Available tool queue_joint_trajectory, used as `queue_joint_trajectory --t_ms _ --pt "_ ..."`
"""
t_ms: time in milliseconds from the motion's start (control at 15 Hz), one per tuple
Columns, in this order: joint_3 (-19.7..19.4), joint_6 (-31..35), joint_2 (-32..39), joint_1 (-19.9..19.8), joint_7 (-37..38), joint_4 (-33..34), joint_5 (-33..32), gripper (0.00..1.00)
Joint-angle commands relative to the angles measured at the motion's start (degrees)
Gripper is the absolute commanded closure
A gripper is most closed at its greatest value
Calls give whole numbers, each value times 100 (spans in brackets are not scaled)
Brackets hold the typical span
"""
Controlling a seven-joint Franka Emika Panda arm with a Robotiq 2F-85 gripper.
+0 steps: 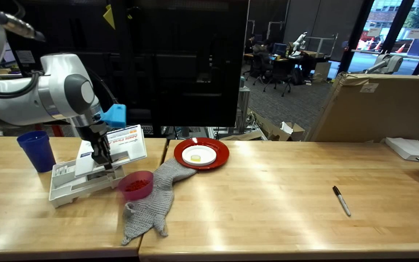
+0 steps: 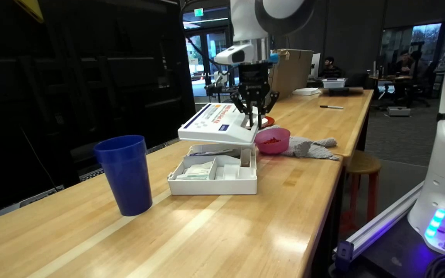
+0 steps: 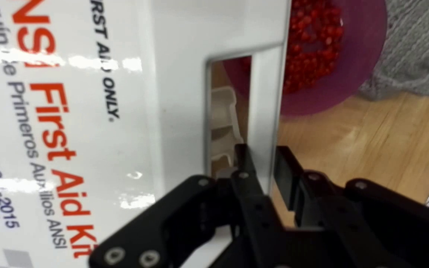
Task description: Remove the lid from the box
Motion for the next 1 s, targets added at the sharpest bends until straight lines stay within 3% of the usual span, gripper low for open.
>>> queue_joint_trajectory --t_ms 0,933 --pt "-206 -91 -471 -284 442 -92 -336 95" --pt "-892 -395 -890 -1171 2038 -341 -1314 95"
